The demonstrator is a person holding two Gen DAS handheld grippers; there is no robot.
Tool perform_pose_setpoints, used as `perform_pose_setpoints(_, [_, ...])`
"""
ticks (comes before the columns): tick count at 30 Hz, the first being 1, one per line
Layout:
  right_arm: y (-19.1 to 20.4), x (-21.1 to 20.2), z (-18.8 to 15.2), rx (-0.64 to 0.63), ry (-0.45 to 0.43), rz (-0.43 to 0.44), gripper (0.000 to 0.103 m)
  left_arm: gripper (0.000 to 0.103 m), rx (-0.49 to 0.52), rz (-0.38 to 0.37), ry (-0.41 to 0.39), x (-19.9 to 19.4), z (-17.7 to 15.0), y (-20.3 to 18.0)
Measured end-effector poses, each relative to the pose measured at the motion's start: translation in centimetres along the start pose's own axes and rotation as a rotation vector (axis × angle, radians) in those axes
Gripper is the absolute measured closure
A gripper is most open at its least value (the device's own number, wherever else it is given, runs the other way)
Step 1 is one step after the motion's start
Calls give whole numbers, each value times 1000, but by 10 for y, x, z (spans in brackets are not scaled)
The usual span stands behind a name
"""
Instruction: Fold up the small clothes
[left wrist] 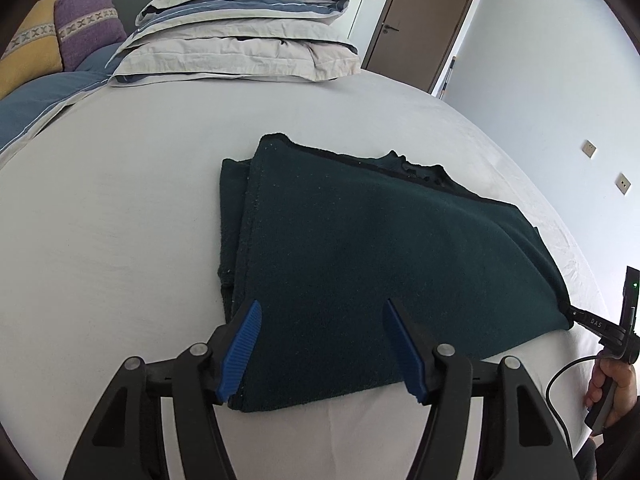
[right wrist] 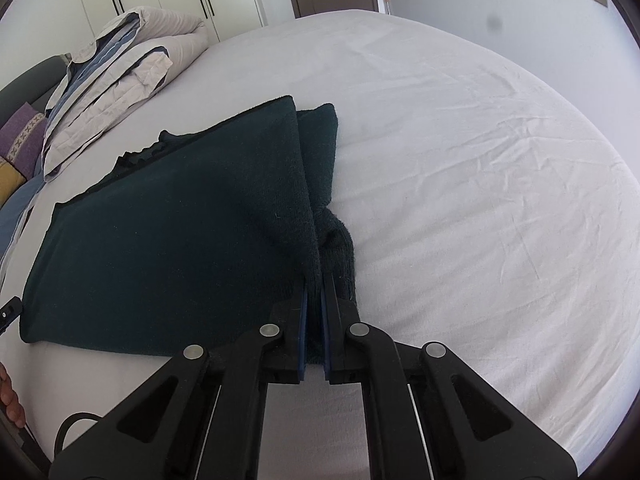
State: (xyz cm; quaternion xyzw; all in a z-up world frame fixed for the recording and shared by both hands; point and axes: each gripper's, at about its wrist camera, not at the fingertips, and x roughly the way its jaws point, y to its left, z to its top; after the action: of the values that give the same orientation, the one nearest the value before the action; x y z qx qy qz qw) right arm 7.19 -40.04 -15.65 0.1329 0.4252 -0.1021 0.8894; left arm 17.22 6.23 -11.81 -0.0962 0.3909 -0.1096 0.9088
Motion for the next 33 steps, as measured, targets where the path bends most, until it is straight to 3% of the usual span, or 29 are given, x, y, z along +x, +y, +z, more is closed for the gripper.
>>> perform_pose_setpoints(2, [-6, 1, 2, 42, -1, 31, 97, 37, 14, 3, -6, 1, 4, -2])
perform_pose_setpoints(5, [-7, -6, 6, 62, 7, 21, 85, 37, 29, 8, -27, 3, 16, -4])
perform_pose_setpoints(7, [-1, -22, 9, 63, -37, -29, 69, 37, 36, 13, -47, 6, 30, -4])
perform_pose_setpoints(9, [6, -40, 17, 85, -103, -6, 54, 36, 50, 23, -68, 11, 47, -7])
perform_pose_setpoints(12, [32, -44, 43, 93, -134, 155, 54, 36, 72, 32, -89, 28, 71, -16])
perform_pose_setpoints(16, [86, 2, 79, 123, -39, 501, 54, 36, 84, 45, -98, 61, 97, -32])
perform_pose_setpoints(21, [163, 86, 99, 111, 137, 681, 54, 36, 96, 115, -28, 119, 100, -28])
perform_pose_setpoints(23, [177, 120, 96, 130, 189, 638, 54, 34, 48, 79, -4, 134, 92, -13])
perform_pose_setpoints(27, [143, 150, 104, 247, 159, 673, 83, 30, 12, 1, -32, 132, 89, -3])
perform_pose_setpoints(28, [125, 153, 107, 297, 134, 706, 85, 29, 9, -4, -37, 131, 88, -1])
perform_pose_setpoints(30, [85, 151, 111, 374, 60, 666, 85, 28, 13, -6, -42, 131, 88, -2])
perform_pose_setpoints(33, [12, 141, 111, 531, -57, 692, 85, 27, 18, -9, -47, 131, 87, -3])
